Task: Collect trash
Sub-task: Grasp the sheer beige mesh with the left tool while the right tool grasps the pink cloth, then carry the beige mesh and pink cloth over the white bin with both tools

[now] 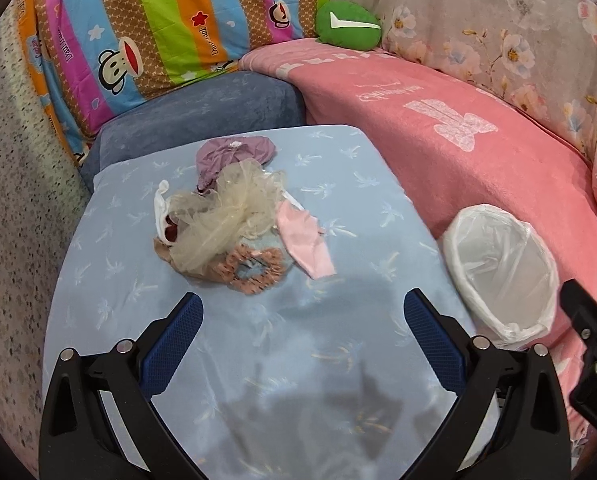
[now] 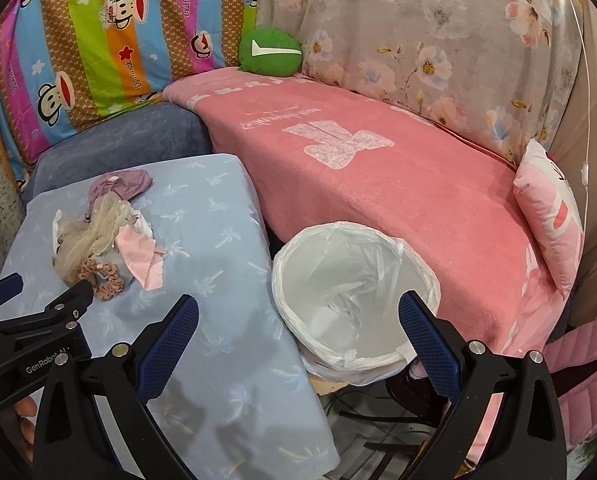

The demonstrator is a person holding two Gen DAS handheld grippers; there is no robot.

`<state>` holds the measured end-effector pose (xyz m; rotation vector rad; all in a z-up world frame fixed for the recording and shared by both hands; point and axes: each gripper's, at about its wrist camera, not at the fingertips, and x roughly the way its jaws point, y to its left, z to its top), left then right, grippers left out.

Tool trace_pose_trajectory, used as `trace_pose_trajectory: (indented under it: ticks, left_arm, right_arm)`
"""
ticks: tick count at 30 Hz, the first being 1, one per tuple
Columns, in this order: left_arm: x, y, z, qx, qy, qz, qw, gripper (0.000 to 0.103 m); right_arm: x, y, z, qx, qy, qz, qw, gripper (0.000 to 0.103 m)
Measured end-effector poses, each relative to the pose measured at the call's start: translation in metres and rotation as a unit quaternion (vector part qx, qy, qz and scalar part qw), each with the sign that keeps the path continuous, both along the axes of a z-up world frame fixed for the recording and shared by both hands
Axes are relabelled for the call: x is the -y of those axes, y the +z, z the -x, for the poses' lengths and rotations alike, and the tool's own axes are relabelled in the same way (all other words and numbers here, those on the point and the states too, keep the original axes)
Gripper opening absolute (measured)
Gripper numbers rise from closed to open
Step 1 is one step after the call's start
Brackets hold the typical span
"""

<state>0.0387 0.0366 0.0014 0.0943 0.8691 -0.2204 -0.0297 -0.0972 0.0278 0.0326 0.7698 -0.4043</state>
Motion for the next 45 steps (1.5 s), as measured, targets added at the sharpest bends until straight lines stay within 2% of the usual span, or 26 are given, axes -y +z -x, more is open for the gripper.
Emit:
trace_pose_trajectory:
  ticks: [7,11,14,18,19,25,27,29,31,36,40,45]
  left_arm:
    - [-0.036,-0.022,-0.043,0.001,0.013,0.006,0.9999,0.096]
    - [-0.051,-0.039,-0.073,-0.003,0.021,-0.014,0.9997,0.096]
    - [-0.065,-0.052,-0.094,-0.016,0.027,-0.002,0.9995,0.096]
    - [-0.074,-0.064,-0.112,-0.031,0.013,0.026,0.9991,0.094]
    - [-0.075,-0.067,-0.117,-0.035,0.011,0.028,0.999,0.092]
    - [-0.082,-0.079,-0.133,-0.085,-0.014,0.08,0.9931,0.053]
    - [-0.085,-0.081,-0.134,-0.094,-0.022,0.096,0.9906,0.025]
    - [-0.089,-0.08,-0.135,-0.102,-0.027,0.111,0.9882,0.01]
    - [-0.095,-0.075,-0.134,-0.1,-0.027,0.121,0.9872,0.005]
    - [-0.108,-0.047,-0.131,-0.067,-0.028,0.132,0.9886,0.004]
    - [-0.112,-0.023,-0.135,-0.035,-0.028,0.128,0.9908,0.003]
    - [-0.113,-0.008,-0.142,-0.014,-0.028,0.129,0.9912,0.003]
  right_arm:
    - [-0.018,-0.017,-0.034,0.008,0.014,-0.01,1.0,0.097]
    - [-0.028,-0.035,-0.059,-0.002,0.027,-0.025,0.999,0.097]
    - [-0.037,-0.047,-0.075,-0.004,0.036,-0.033,0.999,0.097]
    - [-0.051,-0.059,-0.095,-0.011,0.049,-0.041,0.998,0.097]
    - [-0.055,-0.062,-0.101,-0.013,0.052,-0.042,0.998,0.097]
    - [-0.075,-0.078,-0.124,-0.024,0.076,-0.048,0.996,0.097]
    - [-0.08,-0.082,-0.132,-0.028,0.083,-0.057,0.995,0.093]
    - [-0.083,-0.088,-0.139,-0.034,0.089,-0.072,0.993,0.088]
    - [-0.087,-0.094,-0.148,-0.04,0.096,-0.086,0.991,0.082]
    - [-0.097,-0.107,-0.168,-0.055,0.115,-0.125,0.984,0.062]
    - [-0.109,-0.115,-0.186,-0.06,0.133,-0.146,0.978,0.054]
    - [-0.122,-0.125,-0.205,-0.068,0.147,-0.143,0.976,0.044]
